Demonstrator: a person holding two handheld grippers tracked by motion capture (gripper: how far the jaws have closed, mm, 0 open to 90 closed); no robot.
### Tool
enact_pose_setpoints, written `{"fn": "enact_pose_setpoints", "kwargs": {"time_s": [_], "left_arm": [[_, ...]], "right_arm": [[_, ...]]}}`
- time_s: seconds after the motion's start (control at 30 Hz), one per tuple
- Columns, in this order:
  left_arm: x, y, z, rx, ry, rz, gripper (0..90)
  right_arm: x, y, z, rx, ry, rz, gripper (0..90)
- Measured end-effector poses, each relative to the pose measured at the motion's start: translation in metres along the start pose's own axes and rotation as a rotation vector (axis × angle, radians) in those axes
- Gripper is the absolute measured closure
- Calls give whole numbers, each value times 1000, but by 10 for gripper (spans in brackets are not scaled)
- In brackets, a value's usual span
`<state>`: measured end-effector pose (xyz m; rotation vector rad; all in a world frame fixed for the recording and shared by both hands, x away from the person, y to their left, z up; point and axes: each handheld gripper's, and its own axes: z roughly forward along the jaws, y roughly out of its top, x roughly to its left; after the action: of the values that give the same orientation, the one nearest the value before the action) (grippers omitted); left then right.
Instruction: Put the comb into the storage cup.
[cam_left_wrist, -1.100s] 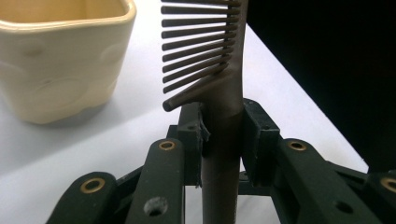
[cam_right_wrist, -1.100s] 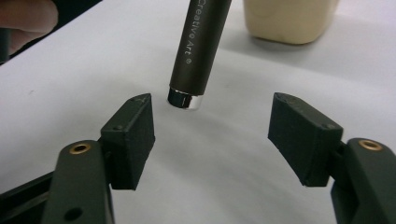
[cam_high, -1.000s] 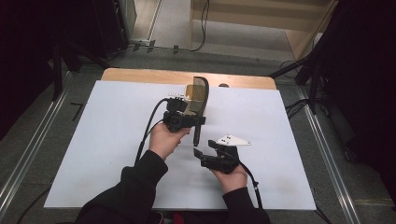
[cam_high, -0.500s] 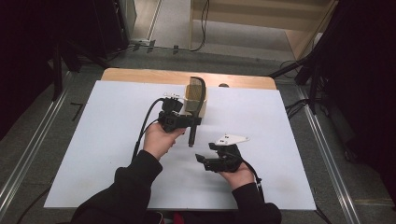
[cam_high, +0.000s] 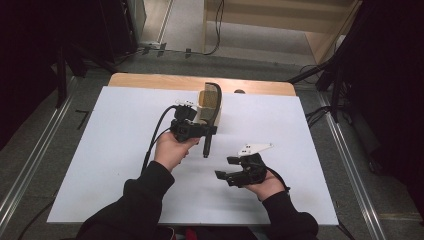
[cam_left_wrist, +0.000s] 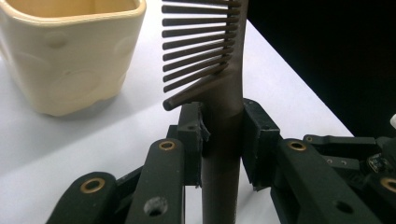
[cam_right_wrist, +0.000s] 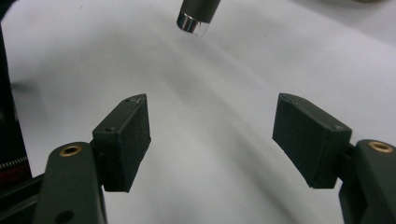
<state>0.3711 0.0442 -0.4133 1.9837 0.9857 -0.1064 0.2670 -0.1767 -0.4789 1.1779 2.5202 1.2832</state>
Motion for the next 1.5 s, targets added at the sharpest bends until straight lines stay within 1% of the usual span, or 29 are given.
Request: {"fn": "enact_pose_setpoints", "kwargs": {"time_s": [0.1, 0.27, 0.43, 0.63, 0.7, 0.8, 0.87, 0.93, 1.0, 1.03, 1.07, 1.13, 1.2, 1.3, 1.43, 1.5], "left_arm": [[0, 0, 1, 0, 2, 1, 725], [0, 0, 0, -11, -8, 8, 725], [-2, 1, 1, -13, -8, 20, 725], [-2, 4, -2, -24, -7, 23, 725], [-2, 5, -2, -26, -2, 27, 725], [-3, 9, -4, -43, -14, 33, 725], [-3, 11, -4, -40, -15, 48, 725], [-3, 12, -4, -37, -11, 45, 725], [-2, 13, -4, -40, -11, 42, 725], [-2, 13, -4, -40, -10, 40, 725], [-1, 14, -4, -39, -10, 43, 725], [1, 16, -5, -39, -9, 44, 725], [2, 18, -6, -37, -4, 46, 725], [4, 21, -7, -44, -15, 40, 725], [3, 24, -8, -47, -12, 50, 725], [3, 26, -9, -45, -6, 55, 725]], "right_arm": [[-4, -3, -6, 7, -6, -5, 257], [-8, -6, -16, -12, -6, -10, 257], [-11, -10, -21, 1, -20, -23, 257], [-14, -19, -29, 0, -36, -14, 257], [-15, -21, -31, 0, -39, -4, 256], [-16, -24, -34, 1, -47, -2, 253], [-17, -26, -36, -3, -44, 2, 251], [-18, -28, -38, 3, -44, 0, 249], [-19, -30, -42, -1, -71, -7, 249], [-20, -31, -43, -6, -74, -2, 249], [-21, -32, -45, -11, -69, 13, 248], [-24, -35, -49, -11, -66, 21, 246], [-25, -38, -52, -3, -68, 25, 246], [-27, -42, -56, 2, -70, 30, 246], [-29, -44, -59, 7, -85, 34, 246], [-30, -45, -61, 5, -84, 45, 246]]}}
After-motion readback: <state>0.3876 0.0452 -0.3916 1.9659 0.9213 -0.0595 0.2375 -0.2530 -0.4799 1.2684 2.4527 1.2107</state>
